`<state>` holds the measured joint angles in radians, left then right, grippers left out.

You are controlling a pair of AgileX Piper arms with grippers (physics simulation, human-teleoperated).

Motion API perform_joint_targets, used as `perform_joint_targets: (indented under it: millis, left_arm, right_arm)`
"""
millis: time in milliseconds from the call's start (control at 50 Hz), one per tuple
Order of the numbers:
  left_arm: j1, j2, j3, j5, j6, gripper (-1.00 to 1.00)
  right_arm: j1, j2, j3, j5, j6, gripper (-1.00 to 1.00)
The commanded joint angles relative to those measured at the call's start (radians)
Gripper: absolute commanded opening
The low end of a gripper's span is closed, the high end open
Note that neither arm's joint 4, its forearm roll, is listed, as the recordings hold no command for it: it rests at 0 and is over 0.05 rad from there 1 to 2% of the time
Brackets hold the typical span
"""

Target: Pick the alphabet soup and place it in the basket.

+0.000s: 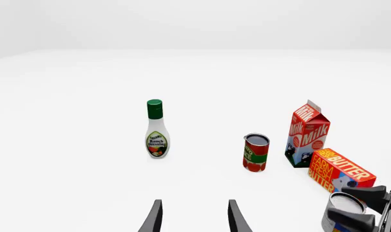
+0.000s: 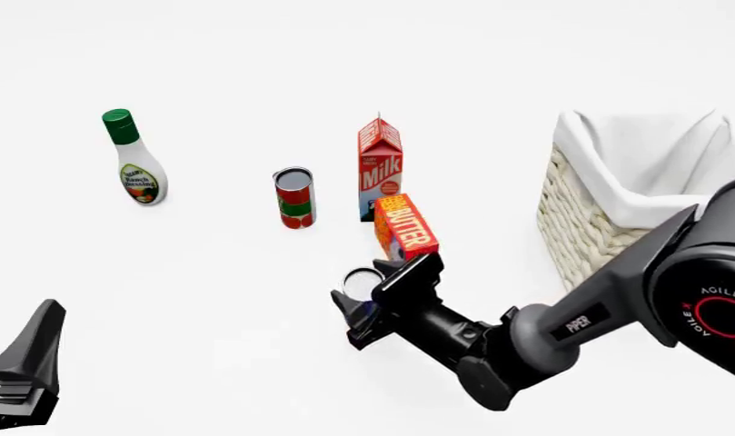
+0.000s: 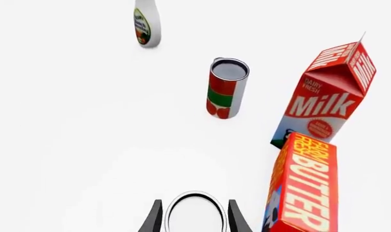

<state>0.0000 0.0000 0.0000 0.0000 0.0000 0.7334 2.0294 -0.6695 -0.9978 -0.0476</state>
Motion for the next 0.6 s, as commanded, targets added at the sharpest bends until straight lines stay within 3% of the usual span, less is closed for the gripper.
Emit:
perform_joint_targets:
  millis: [20, 600]
  left_arm:
    - [0.000, 0.000, 0.000, 0.000, 0.000, 1.00]
    - [0.000, 0.000, 0.000, 0.000, 0.000, 1.00]
  right_arm:
    - [-0.004, 0.024, -0.009, -0.006, 0.004, 1.00]
    - [-0.004, 0.071, -0.036, 0.002, 0.010, 1.00]
